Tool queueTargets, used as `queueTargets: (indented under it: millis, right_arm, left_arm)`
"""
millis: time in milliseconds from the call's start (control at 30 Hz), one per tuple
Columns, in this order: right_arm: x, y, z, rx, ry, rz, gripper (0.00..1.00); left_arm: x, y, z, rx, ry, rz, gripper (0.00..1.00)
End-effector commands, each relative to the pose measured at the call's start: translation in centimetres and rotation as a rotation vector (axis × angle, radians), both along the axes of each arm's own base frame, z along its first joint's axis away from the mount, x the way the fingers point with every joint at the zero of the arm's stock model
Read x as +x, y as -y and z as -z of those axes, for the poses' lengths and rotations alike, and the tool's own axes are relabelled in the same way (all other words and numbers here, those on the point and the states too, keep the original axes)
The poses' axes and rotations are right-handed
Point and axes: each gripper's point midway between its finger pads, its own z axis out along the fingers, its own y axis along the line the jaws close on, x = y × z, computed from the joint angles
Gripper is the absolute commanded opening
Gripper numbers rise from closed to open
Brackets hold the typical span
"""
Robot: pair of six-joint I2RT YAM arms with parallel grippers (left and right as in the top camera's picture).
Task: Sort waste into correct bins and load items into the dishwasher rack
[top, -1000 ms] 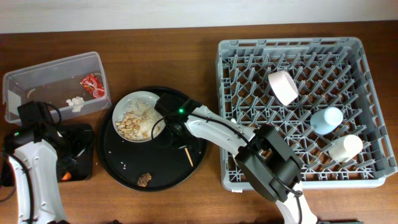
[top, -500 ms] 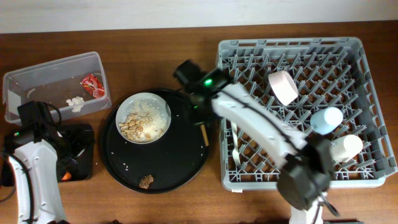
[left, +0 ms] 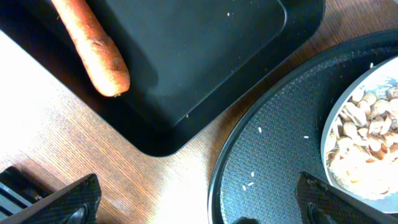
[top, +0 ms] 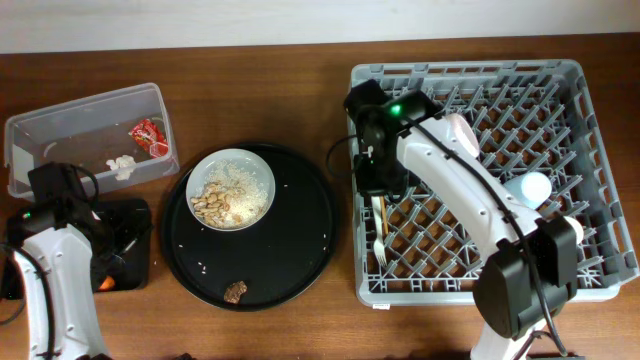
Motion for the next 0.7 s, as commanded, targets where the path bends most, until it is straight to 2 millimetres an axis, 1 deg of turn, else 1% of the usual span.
queueTargets:
  millis: [0, 33, 100, 133, 200, 267, 333, 400, 433, 467, 500, 533, 600, 633, 667]
  right_arm:
    - [-0.5, -0.4, 0.5, 0.018, -0.015, -0.016, 0.06]
    - [-0.5, -0.5, 0.5, 0.026, -0.013, -0.016, 0.12]
    - [-0.3, -0.7, 0.5, 0.033, -0.008, -0.016, 0.31]
    - [-0.3, -0.7, 0.5, 0.033, -0.007, -0.017, 0.35]
    - [-0.3, -0.6, 0.4, 0.033, -0.005, -0.016, 0.36]
    - [-0.1, -0.5, 0.0, 0.036, 0.005, -0.011, 0.36]
    - [0.2, 0.4, -1.4, 0.036, 0.033, 0.009, 0.36]
    - [0.9, 2.5, -4.5, 0.057, 0.102, 0.064, 0.37]
    - [1.0, 3.4, -5.5, 0.064, 0.124, 0.088, 0.37]
    - [1.2, 5.3, -7.2, 0.076, 0.164, 0.138, 0.40]
    - [1.1, 6.8, -8.2, 0.081, 0.188, 0.175, 0.43]
    - [0.9, 8.7, -9.4, 0.083, 0.212, 0.215, 0.46]
    - [-0.1, 12.6, -10.9, 0.072, 0.234, 0.287, 0.55]
    - [-0.8, 14.2, -11.3, 0.063, 0.229, 0.303, 0.59]
    - [-1.4, 15.4, -11.4, 0.052, 0.216, 0.313, 0.59]
  left_arm:
    - [-0.1, -0.3, -0.4, 0.019, 0.008, 0.009, 0.99]
    - [-0.1, -0.3, -0.4, 0.019, 0.008, 0.009, 0.99]
    - [-0.1, -0.3, -0.4, 0.019, 0.008, 0.009, 0.99]
    - [-0.1, -0.3, -0.4, 0.019, 0.008, 0.009, 0.99]
    - [-0.1, -0.3, -0.4, 0.019, 0.008, 0.009, 0.99]
    - [-0.1, -0.3, -0.4, 0.019, 0.009, 0.009, 0.99]
    - [0.0, -0.3, -0.4, 0.020, 0.010, 0.009, 0.99]
    - [0.1, -0.3, -0.4, 0.017, 0.018, 0.010, 0.99]
    - [0.3, -0.1, -0.4, 0.007, 0.027, 0.013, 0.99]
    - [0.8, 0.3, -0.5, -0.019, 0.051, 0.021, 0.99]
    - [1.5, 0.9, -0.6, -0.047, 0.080, 0.055, 0.99]
    - [2.2, 1.7, -0.7, -0.070, 0.109, 0.096, 0.99]
    - [3.0, 2.6, -0.8, -0.074, 0.128, 0.138, 0.99]
    - [3.5, 3.3, -0.8, -0.071, 0.135, 0.173, 0.99]
    - [4.0, 4.0, -0.9, -0.073, 0.146, 0.214, 0.99]
